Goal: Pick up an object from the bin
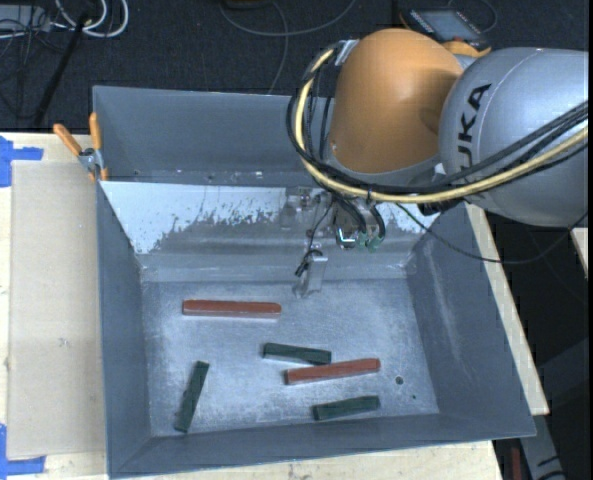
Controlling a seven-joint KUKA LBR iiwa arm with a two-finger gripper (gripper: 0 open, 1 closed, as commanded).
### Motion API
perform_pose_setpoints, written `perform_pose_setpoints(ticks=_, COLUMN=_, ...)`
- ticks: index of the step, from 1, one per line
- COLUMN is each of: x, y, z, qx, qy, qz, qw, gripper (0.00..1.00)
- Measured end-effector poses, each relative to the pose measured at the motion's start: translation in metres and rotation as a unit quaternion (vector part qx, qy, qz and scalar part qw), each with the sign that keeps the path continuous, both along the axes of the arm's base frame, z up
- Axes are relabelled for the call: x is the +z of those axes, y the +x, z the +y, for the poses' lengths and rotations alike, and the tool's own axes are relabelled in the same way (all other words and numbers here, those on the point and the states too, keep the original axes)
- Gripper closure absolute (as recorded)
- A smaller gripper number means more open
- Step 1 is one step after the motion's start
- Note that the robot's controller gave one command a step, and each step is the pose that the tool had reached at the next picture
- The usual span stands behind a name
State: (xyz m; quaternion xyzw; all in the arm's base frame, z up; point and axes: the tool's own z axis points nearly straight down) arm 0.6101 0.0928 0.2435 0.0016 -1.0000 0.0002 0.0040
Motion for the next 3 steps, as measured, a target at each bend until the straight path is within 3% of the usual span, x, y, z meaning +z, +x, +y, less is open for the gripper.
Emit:
perform_pose_setpoints(ticks=1, x=-0.168, y=-0.089, z=-0.013, qx=0.002, qy=0.000, qz=0.0020, qw=1.0000, gripper=0.00)
perform_pose_setpoints(ticks=2, x=-0.163, y=-0.086, z=-0.012, qx=0.001, qy=0.000, qz=-0.0030, qw=1.0000, gripper=1.00)
perform_pose_setpoints(ticks=3, x=-0.034, y=-0.078, z=-0.011, qx=0.040, qy=0.001, qz=-0.0084, qw=0.9991, gripper=1.00)
